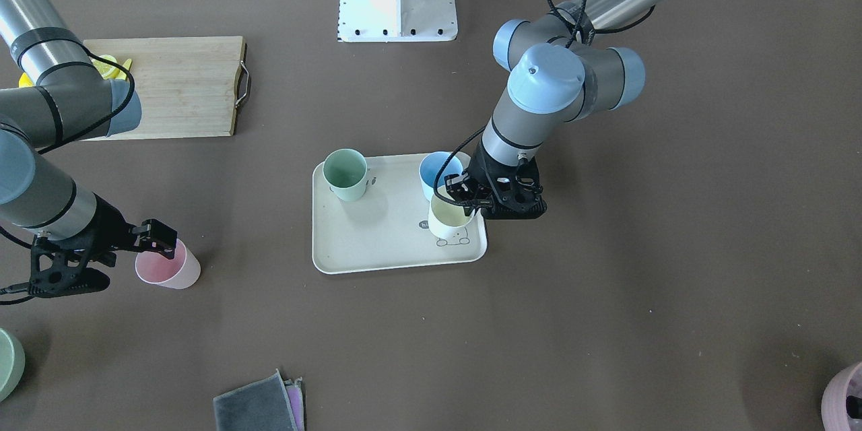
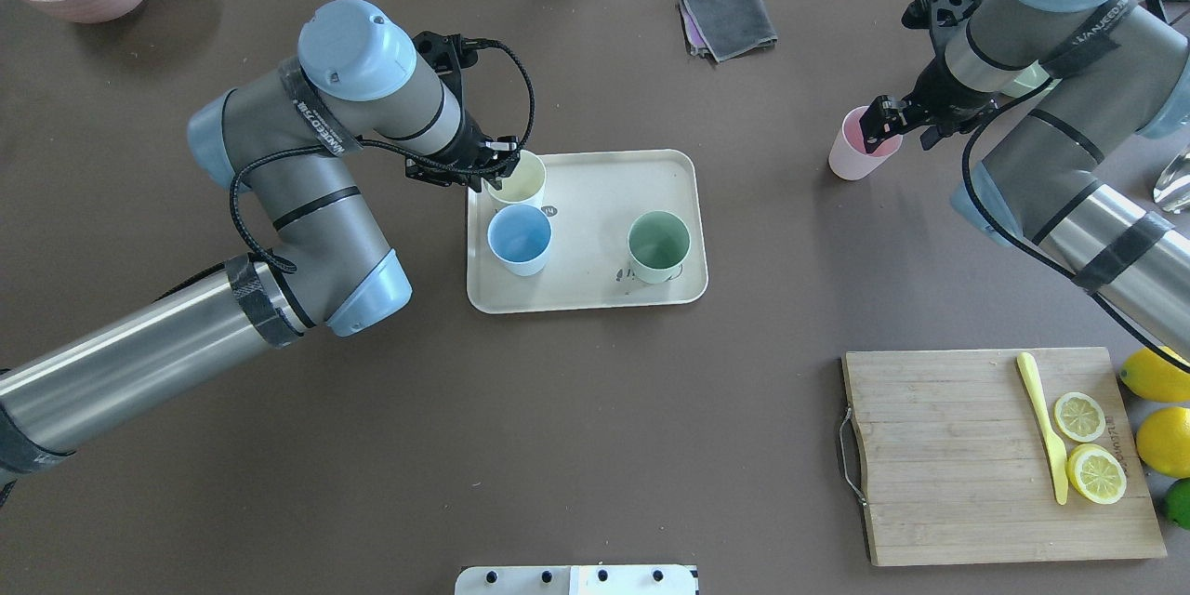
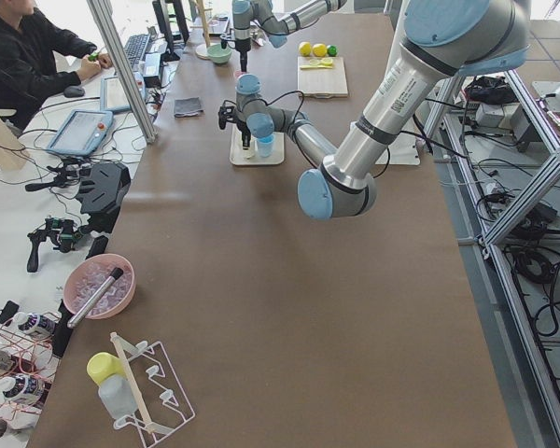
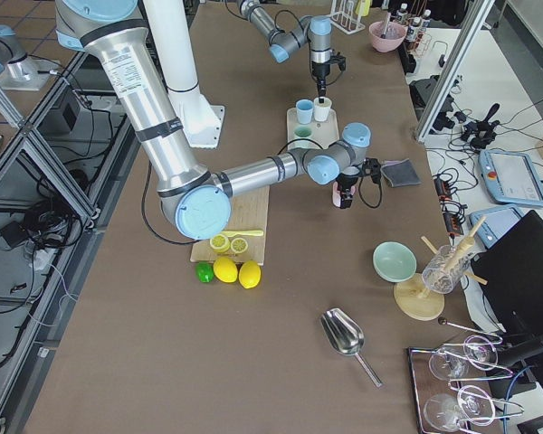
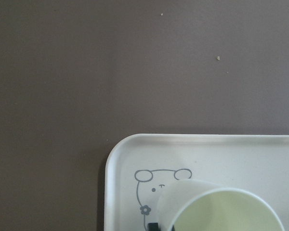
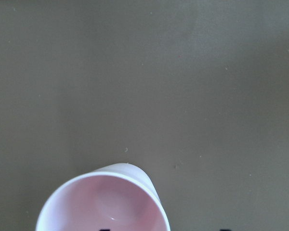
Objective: Place all cups on tray
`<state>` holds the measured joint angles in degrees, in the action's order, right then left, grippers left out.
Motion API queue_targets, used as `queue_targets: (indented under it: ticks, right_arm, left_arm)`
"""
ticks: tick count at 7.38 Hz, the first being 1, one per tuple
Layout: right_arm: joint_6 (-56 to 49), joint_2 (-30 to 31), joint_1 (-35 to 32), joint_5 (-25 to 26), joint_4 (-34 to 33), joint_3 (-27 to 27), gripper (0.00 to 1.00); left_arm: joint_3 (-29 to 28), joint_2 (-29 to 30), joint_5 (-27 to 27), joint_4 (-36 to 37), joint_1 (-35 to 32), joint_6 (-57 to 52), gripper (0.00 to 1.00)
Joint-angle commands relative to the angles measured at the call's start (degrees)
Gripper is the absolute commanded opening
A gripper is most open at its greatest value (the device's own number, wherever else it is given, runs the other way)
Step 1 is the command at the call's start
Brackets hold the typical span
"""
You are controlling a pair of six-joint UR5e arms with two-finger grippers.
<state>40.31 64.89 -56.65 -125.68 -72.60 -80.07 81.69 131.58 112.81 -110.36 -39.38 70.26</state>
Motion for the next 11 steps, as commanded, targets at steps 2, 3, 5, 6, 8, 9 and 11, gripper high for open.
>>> queue_targets:
  ticks: [2, 3, 5, 6, 8, 9, 11]
  right_arm:
    - [0.1, -0.6, 0.9, 1.0, 0.0, -0.2, 0.00]
    - [0.1, -0.6, 0.9, 0.9, 0.0, -0.8, 0.00]
    - [0.1, -1.4, -2.1, -3.1, -0.8, -2.8, 0.00]
    - [0.1, -1.7, -3.5, -5.9, -2.6, -4.6, 0.00]
    - [1.6, -5.8, -3.1, -5.8, -9.0, -6.7, 0.00]
    - [4.8, -7.7, -1.7, -5.3, -9.1, -6.7, 0.00]
    - [12.5, -11.8, 4.8, 0.1, -9.1, -6.2, 0.00]
  left_arm:
    - [1.5, -0.3, -4.0, -0.1, 1.7, 0.1, 0.97]
    - [2.2, -0.2, -3.9, 0.1, 1.6, 0.1, 0.97]
    - [2.8, -0.2, -3.7, 0.3, 0.8, -0.1, 0.97]
    - [3.1, -0.3, -3.5, 0.4, -0.3, -0.6, 0.97]
    - [3.9, -3.3, 1.0, 0.6, -4.4, -7.5, 0.98]
    - [6.8, -7.6, 1.4, 0.8, -6.3, -14.0, 0.98]
    - [10.7, -14.8, 8.4, 0.7, -14.3, -24.1, 0.98]
